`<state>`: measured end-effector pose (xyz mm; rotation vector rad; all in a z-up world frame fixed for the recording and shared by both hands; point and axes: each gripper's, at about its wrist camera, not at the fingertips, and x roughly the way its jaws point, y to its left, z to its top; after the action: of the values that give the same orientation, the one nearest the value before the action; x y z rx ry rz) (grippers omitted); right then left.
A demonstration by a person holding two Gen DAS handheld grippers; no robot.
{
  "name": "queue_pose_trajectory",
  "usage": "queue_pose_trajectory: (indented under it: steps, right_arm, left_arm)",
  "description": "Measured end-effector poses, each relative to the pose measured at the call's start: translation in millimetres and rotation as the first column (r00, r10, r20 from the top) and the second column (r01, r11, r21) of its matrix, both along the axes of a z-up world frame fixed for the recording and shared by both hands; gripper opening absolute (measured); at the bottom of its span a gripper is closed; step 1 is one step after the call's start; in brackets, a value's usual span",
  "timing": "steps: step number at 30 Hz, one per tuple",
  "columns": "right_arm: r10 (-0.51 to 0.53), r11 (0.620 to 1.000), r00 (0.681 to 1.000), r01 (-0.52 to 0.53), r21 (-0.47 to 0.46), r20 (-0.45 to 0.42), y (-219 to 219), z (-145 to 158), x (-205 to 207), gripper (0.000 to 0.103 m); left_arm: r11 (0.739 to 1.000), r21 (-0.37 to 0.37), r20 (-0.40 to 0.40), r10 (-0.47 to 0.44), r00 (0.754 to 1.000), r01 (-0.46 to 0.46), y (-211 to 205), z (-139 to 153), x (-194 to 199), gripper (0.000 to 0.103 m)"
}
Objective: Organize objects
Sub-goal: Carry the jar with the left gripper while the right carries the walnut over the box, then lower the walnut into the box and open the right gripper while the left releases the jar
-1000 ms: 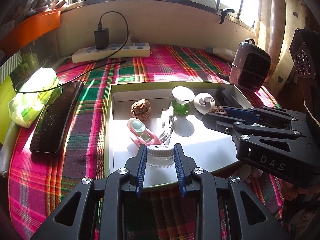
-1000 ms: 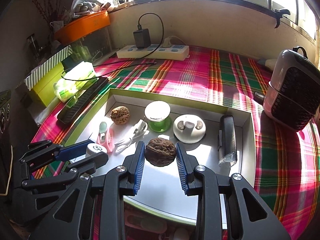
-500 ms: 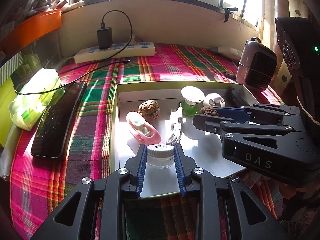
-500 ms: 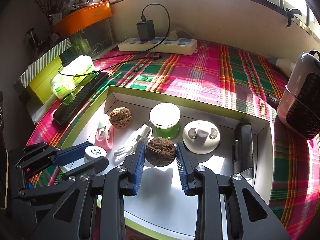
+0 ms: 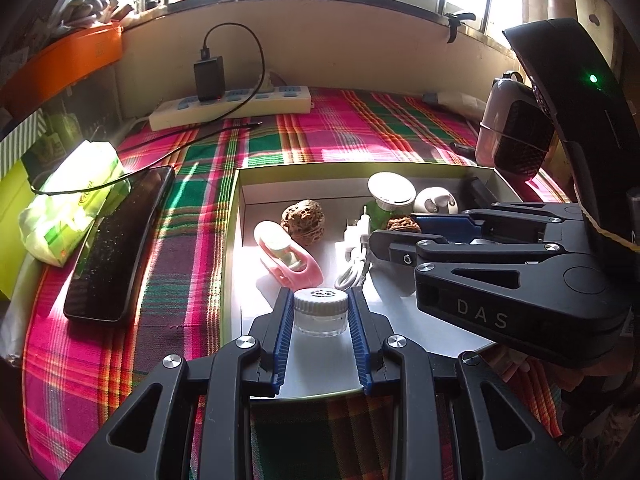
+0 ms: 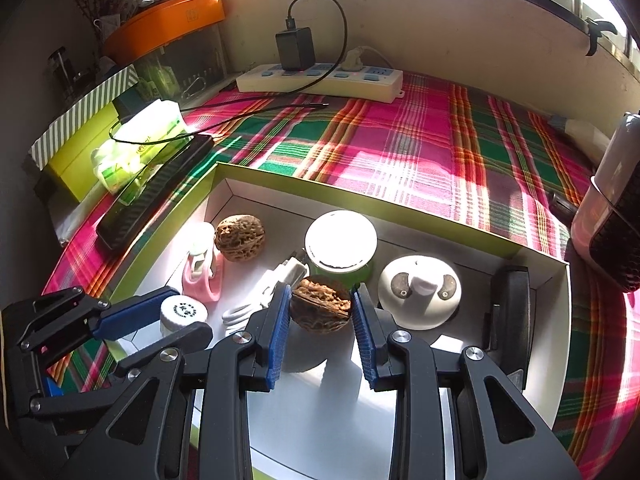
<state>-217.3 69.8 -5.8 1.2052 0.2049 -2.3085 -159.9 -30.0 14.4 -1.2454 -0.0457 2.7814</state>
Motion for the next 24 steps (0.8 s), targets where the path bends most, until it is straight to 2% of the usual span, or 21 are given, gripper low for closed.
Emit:
queue_pose_trajectory:
  steps: [24]
  right_arm:
    - [0.015, 1.0, 1.0, -0.015, 0.002, -0.013, -8.0, -1.1, 0.7, 0.032]
  left_arm:
    - [1.0, -0.005, 0.001, 0.0, 1.0, 0.0, -0.7, 0.1, -0.6, 0.026]
